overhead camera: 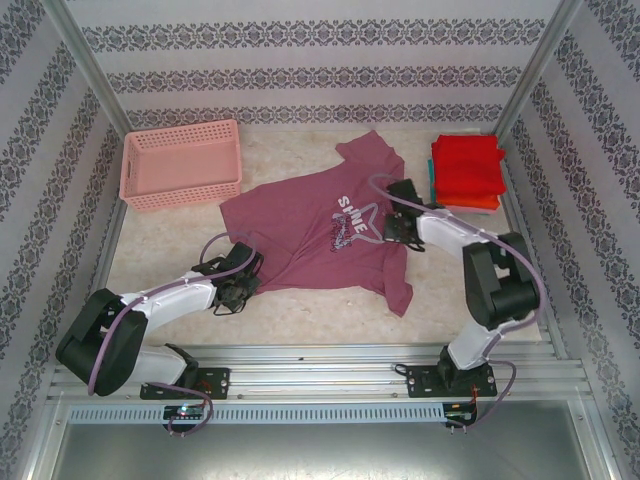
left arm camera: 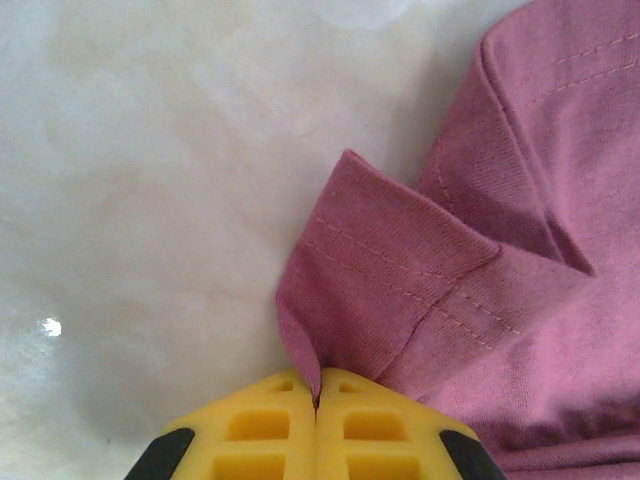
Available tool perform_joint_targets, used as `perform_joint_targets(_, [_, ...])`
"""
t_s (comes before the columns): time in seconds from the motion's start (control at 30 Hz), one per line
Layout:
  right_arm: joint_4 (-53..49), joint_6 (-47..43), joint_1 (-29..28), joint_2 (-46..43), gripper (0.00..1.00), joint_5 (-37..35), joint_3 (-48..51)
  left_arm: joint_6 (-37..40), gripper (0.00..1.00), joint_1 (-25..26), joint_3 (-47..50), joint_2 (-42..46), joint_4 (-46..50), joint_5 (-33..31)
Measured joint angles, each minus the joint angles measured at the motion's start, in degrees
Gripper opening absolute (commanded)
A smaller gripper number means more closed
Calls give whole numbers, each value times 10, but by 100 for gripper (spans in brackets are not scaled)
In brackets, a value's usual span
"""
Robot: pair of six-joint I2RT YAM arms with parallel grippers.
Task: Fold and stack the t-shirts
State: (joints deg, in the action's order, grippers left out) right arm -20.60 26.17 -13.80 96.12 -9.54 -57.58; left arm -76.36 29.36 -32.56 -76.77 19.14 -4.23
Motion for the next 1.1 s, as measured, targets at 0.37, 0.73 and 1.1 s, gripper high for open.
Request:
perform_joint_targets(0.37, [72,99,156,-84,15,61,137,3,0,-3,0,0,-1,4])
perform_joint_targets(0.73, [72,136,105,-251,68,11,206,3,0,-6,1,0,-3,8])
perform_joint_targets(1.1, [2,163,-82,-173,68,-32,195,3,0,-6,1,0,-3,8])
